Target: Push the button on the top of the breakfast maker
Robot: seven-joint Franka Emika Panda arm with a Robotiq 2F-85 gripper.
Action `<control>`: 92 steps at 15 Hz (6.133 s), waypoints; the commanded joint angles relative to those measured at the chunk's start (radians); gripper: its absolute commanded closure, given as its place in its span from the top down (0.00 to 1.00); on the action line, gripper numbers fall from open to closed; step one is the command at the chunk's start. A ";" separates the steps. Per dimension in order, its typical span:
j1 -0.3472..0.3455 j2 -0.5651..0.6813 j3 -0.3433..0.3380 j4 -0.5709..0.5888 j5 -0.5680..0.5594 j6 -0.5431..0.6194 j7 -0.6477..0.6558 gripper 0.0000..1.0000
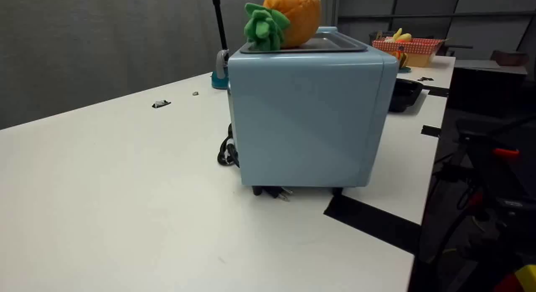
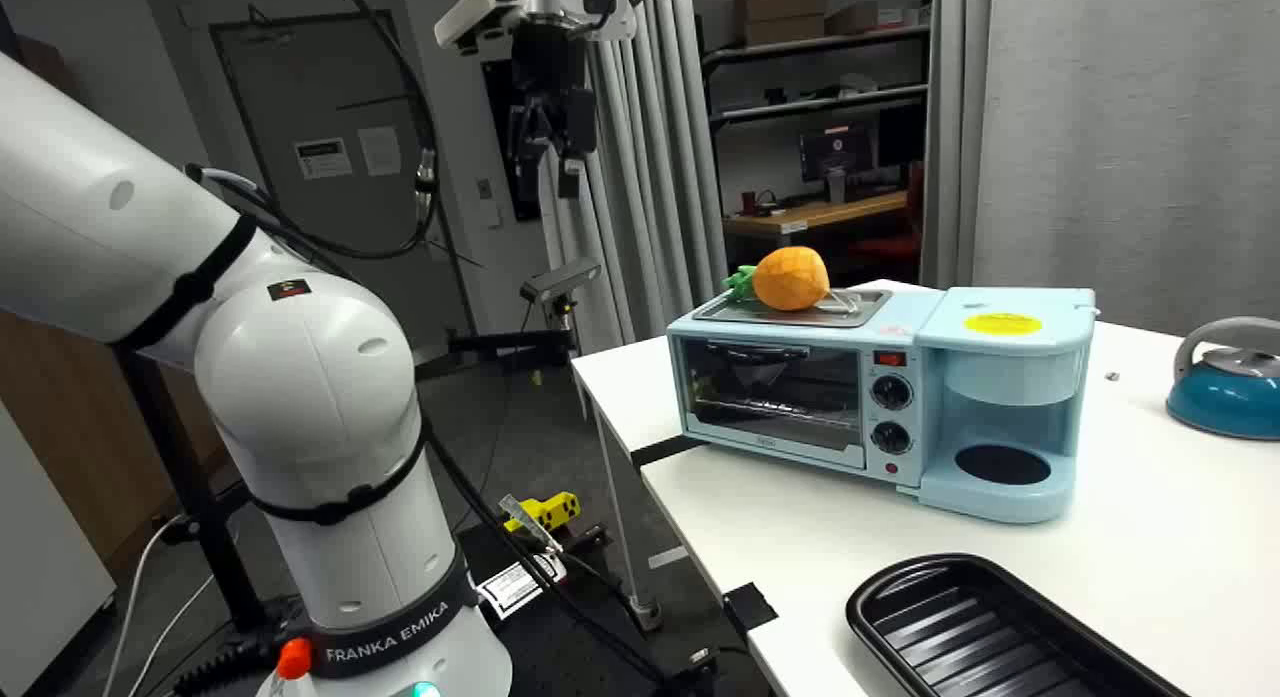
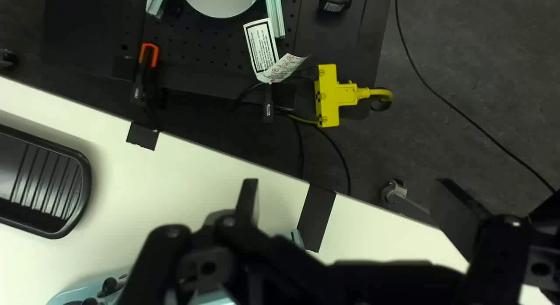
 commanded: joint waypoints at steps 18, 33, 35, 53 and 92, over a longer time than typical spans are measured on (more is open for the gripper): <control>-0.033 -0.007 -0.005 0.000 -0.033 0.024 -0.005 1.00; -0.190 0.134 -0.150 0.070 -0.166 0.316 0.008 1.00; -0.196 0.155 -0.172 0.088 -0.155 0.337 -0.005 1.00; -0.256 0.379 -0.220 0.278 -0.164 0.331 0.063 1.00; -0.241 0.780 -0.264 0.491 -0.209 0.564 0.333 0.72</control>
